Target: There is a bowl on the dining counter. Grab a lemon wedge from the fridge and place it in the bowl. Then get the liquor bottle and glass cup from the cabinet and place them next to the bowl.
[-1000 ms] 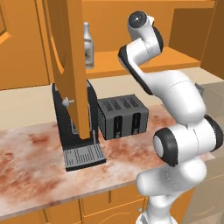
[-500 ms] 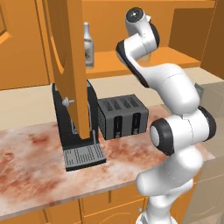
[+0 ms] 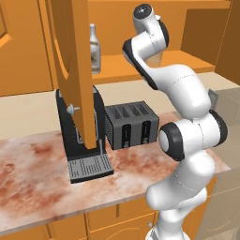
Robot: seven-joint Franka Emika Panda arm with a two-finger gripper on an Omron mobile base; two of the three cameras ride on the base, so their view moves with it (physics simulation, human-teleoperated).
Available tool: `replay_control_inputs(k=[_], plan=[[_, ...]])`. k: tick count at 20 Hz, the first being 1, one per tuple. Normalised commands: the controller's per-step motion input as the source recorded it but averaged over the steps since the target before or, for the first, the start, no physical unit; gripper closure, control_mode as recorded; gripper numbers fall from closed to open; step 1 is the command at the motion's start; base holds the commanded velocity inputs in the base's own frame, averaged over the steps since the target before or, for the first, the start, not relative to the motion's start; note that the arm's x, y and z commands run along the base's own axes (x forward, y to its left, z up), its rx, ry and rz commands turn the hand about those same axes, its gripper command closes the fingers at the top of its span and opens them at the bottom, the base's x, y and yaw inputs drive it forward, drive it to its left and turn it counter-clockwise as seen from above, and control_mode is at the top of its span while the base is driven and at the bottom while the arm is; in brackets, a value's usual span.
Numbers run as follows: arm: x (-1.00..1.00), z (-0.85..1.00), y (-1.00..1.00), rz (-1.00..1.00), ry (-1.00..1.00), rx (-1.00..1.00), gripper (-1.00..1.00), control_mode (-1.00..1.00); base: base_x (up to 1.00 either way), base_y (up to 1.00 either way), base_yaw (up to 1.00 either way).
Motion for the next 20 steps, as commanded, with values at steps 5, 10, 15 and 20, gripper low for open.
replay_control_inputs(k=[5,10,15,20], plan=[[-0.05,-0.37,-0.10,0.00,0.00,0.00,-1.00,-1.00,0.00,0.00,0.00],[-0.05,-0.40,0.00,0.00,0.00,0.00,1.00,-1.00,0.00,0.00,0.00],[0.00,-0.41,0.00,0.00,0.02,-0.01,1.00,-1.00,0.00,0.00,0.00],[-0.04,-0.38,-0.02,0.00,0.04,-0.02,1.00,-1.00,0.00,0.00,0.00]])
